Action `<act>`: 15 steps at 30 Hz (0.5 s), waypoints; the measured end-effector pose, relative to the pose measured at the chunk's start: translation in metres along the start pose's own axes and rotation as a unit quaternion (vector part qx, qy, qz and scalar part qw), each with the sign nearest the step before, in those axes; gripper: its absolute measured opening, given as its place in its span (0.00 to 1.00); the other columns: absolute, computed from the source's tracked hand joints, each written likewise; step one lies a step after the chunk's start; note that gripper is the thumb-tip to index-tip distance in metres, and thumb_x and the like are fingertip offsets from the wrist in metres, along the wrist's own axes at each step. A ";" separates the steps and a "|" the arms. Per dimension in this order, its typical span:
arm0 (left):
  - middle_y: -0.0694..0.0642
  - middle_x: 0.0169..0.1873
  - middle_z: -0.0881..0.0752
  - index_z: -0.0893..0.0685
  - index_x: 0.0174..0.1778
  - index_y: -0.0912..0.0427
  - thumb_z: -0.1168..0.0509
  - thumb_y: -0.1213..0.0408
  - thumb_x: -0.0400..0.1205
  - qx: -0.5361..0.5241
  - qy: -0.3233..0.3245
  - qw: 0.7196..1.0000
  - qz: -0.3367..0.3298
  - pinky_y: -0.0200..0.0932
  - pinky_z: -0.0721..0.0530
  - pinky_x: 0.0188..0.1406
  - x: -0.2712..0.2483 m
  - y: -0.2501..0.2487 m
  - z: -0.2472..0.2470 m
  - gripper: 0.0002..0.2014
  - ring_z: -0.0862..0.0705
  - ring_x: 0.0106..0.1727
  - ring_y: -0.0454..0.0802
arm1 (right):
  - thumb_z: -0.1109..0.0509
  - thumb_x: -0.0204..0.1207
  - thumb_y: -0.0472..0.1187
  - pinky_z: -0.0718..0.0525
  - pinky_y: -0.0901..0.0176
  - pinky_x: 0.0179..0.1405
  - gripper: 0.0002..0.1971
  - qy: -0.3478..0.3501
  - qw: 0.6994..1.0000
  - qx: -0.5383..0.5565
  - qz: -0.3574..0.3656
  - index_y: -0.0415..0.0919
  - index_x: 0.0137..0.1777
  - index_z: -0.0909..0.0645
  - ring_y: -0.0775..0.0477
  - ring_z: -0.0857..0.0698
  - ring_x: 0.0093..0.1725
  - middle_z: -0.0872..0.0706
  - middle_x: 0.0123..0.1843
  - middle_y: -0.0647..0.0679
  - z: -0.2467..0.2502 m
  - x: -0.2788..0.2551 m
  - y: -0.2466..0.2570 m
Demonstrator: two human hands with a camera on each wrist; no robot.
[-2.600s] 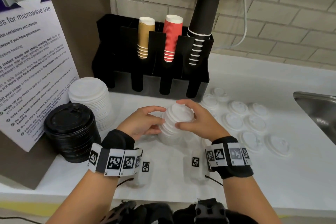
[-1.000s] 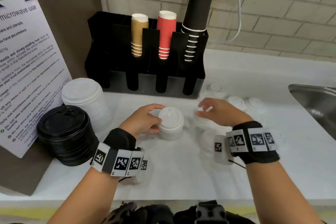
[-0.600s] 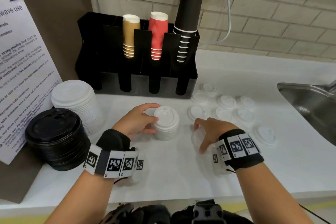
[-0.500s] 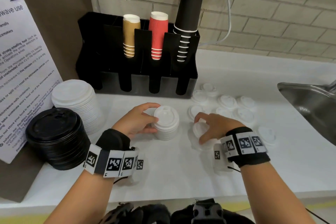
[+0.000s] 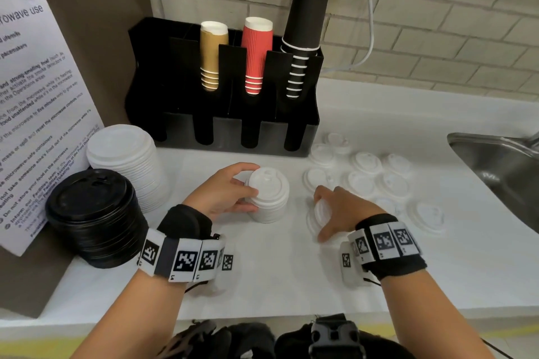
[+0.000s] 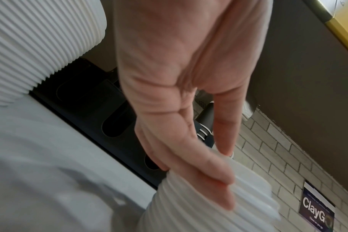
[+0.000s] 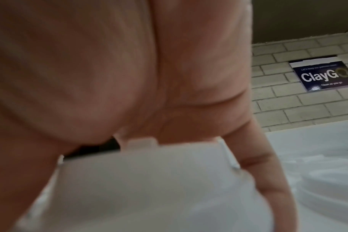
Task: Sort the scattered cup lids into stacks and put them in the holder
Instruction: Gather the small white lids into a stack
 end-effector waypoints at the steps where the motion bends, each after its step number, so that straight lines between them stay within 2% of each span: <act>1: 0.63 0.51 0.18 0.18 0.60 0.44 0.31 0.77 0.80 0.000 0.000 1.000 0.000 0.50 0.09 0.52 0.000 0.000 0.000 0.22 0.12 0.56 0.65 | 0.17 0.56 0.51 0.27 0.61 0.31 0.35 0.001 1.000 -0.001 0.002 0.61 0.56 0.36 0.52 0.22 0.43 0.29 0.49 0.55 0.001 0.000 0.000; 4: 0.63 0.52 0.17 0.19 0.61 0.44 0.30 0.78 0.78 -0.003 0.003 1.000 -0.002 0.48 0.09 0.49 -0.001 0.001 0.000 0.24 0.11 0.52 0.63 | 0.19 0.58 0.50 0.24 0.60 0.34 0.32 -0.013 0.999 0.031 0.018 0.59 0.57 0.35 0.53 0.21 0.43 0.26 0.47 0.54 0.015 -0.001 -0.002; 6: 0.61 0.50 0.17 0.20 0.61 0.42 0.28 0.78 0.77 -0.001 0.003 1.000 -0.004 0.45 0.08 0.47 -0.001 0.001 0.000 0.26 0.10 0.48 0.60 | 0.19 0.61 0.49 0.26 0.63 0.34 0.30 -0.056 0.992 0.096 0.063 0.58 0.57 0.34 0.56 0.22 0.42 0.24 0.45 0.54 0.032 -0.005 0.002; 9: 0.59 0.50 0.18 0.21 0.66 0.44 0.27 0.78 0.76 0.007 0.003 1.000 -0.002 0.45 0.09 0.48 -0.002 0.000 0.000 0.29 0.10 0.47 0.60 | 0.19 0.65 0.45 0.24 0.73 0.32 0.25 -0.132 0.950 0.233 0.164 0.59 0.54 0.30 0.64 0.21 0.37 0.22 0.40 0.63 0.054 -0.015 0.020; 11: 0.60 0.51 0.18 0.22 0.71 0.47 0.27 0.78 0.76 0.000 0.002 1.000 0.001 0.45 0.09 0.49 -0.001 0.001 0.000 0.31 0.09 0.45 0.59 | 0.19 0.66 0.41 0.22 0.77 0.33 0.23 -0.154 0.918 0.293 0.217 0.58 0.54 0.27 0.68 0.21 0.38 0.20 0.41 0.69 0.057 -0.018 0.036; 15: 0.64 0.54 0.18 0.24 0.76 0.50 0.30 0.77 0.80 -0.021 0.003 1.000 0.006 0.43 0.09 0.48 0.000 0.001 0.001 0.30 0.09 0.48 0.58 | 0.18 0.65 0.39 0.21 0.75 0.41 0.23 -0.159 0.901 0.321 0.246 0.52 0.56 0.25 0.67 0.21 0.44 0.20 0.50 0.60 0.043 -0.009 0.059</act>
Point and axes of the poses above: each hand's wrist, its own x-axis towards the middle knuckle, its own z-axis out of the back of the hand, y = z × x, the point moved 3 cm from there along x, towards the middle knuckle
